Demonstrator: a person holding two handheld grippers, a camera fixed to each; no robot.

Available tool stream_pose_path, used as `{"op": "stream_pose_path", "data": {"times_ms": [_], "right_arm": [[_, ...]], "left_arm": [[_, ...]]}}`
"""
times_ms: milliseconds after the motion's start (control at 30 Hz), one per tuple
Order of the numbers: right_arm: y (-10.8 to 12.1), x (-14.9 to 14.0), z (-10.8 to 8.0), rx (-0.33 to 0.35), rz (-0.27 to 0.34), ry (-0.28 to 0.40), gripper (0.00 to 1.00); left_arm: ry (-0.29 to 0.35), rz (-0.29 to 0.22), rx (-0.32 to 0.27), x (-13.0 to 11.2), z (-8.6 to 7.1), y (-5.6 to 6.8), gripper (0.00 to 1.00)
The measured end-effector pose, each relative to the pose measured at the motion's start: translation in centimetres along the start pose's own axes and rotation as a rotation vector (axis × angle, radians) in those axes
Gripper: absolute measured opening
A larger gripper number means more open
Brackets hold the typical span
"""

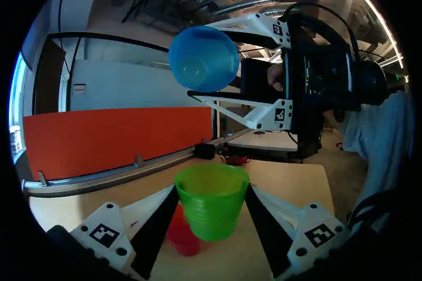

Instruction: Pour water

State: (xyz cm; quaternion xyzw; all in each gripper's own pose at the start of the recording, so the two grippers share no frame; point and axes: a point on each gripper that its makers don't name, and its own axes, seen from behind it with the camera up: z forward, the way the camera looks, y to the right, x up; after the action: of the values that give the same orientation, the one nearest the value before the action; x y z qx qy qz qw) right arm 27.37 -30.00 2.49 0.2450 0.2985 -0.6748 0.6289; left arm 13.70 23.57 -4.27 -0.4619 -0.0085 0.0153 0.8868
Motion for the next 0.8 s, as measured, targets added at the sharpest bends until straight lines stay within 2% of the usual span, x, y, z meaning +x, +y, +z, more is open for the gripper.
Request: {"op": "stream_pose_path", "data": {"times_ms": [100,267,600,800], "right_arm": [[0.0,-0.4,-0.2,0.001,0.045,-0.002,0.90],[0.0,-1.1,-0.7,0.001,0.170,-0.005,0.90],[-0.1,-1.7,-2.1,-0.003,0.485,-0.003,0.89],[-0.9,-1.7,-3.1,0.011,0.690,-0.012,0.89]], "left_arm": [[0.001,0.001,0.000,0.1,0.0,0.0,0.85],[0.002,0.004,0.002,0.3,0.0,0.0,0.85],[0.003,0.006,0.008,0.4,0.1,-0.1,0.86],[0.005,0.017,0.012,0.6,0.1,-0.2,0.85]]}}
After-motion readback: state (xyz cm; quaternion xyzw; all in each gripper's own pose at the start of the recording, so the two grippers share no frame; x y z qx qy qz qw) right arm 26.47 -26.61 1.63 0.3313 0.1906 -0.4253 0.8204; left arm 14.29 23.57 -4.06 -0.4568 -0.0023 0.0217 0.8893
